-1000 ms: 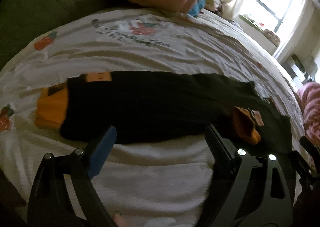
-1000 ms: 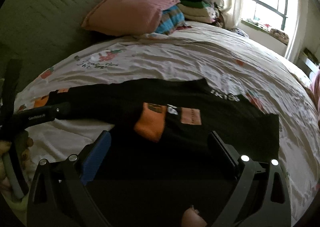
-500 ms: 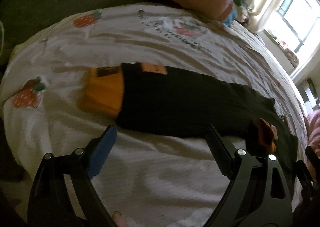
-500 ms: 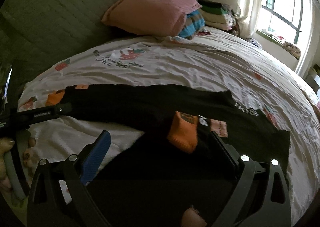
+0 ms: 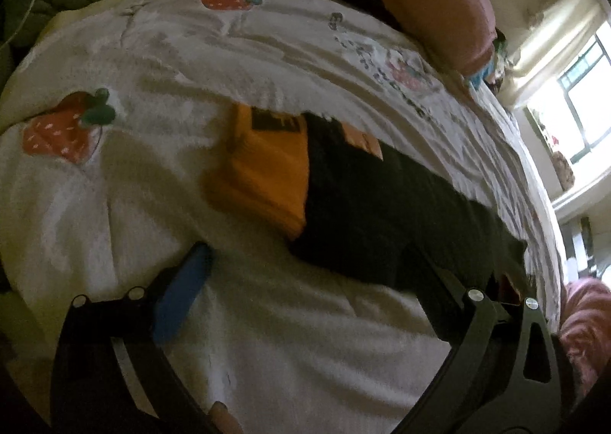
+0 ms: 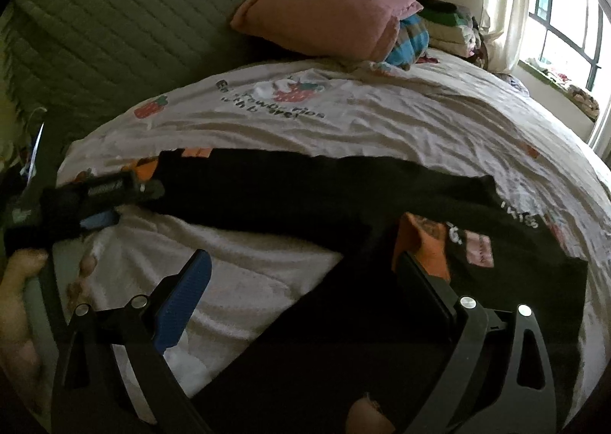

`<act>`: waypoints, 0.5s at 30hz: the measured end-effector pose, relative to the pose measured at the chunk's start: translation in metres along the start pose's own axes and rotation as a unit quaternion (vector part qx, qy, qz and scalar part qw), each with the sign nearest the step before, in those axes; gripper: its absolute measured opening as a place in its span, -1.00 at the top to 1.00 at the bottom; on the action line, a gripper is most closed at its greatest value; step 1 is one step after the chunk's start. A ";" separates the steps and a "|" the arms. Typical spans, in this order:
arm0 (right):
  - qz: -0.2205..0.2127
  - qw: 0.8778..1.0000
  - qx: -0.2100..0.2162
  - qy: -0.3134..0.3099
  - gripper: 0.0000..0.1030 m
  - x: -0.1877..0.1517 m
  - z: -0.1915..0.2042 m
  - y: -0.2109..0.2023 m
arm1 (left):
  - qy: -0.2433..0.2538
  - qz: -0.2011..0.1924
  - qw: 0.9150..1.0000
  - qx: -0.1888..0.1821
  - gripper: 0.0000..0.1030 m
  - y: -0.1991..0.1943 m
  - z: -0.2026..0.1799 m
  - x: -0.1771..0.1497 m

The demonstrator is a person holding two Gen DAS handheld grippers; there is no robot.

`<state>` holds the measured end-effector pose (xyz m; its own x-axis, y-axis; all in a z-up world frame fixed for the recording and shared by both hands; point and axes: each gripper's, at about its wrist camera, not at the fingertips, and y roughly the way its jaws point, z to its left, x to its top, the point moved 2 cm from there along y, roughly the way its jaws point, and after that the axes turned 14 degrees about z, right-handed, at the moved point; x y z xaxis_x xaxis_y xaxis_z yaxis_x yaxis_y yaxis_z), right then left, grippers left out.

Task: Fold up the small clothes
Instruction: 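Grasp the other orange cuff with the left gripper and lift it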

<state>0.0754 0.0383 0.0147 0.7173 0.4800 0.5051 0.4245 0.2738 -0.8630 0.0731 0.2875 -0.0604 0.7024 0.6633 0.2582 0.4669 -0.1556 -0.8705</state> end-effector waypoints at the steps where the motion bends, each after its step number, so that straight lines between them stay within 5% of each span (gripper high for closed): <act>1: 0.001 1.000 0.002 0.001 -0.87 -0.001 0.000 0.001 | -0.002 -0.003 1.000 0.001 -0.81 0.001 0.000 0.003; 4: 0.006 1.000 0.007 0.010 -0.87 -0.006 -0.002 0.005 | -0.006 -0.013 1.000 0.016 -0.60 0.002 0.002 0.012; 5: 0.006 1.000 0.008 0.013 -0.87 -0.007 -0.003 0.005 | -0.006 -0.018 0.999 0.026 -0.37 0.002 0.002 0.015; 6: 0.007 1.000 0.010 0.017 -0.87 -0.008 -0.005 0.005 | -0.006 -0.022 0.999 0.032 0.10 0.002 0.002 0.019; 9: 0.007 1.000 0.013 0.027 -0.87 -0.013 -0.010 0.005 | -0.009 -0.022 1.000 0.018 0.73 0.004 0.006 0.027; 15: 0.001 0.998 0.015 0.055 -0.87 -0.023 -0.030 -0.004 | 0.021 -0.054 0.998 -0.001 0.93 -0.017 -0.009 0.022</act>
<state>0.0741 0.0014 0.0067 0.7755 0.3867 0.4991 0.4072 0.2977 -0.8635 0.0852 0.2979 -0.0359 0.6700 0.6446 0.3682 0.5423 -0.0863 -0.8357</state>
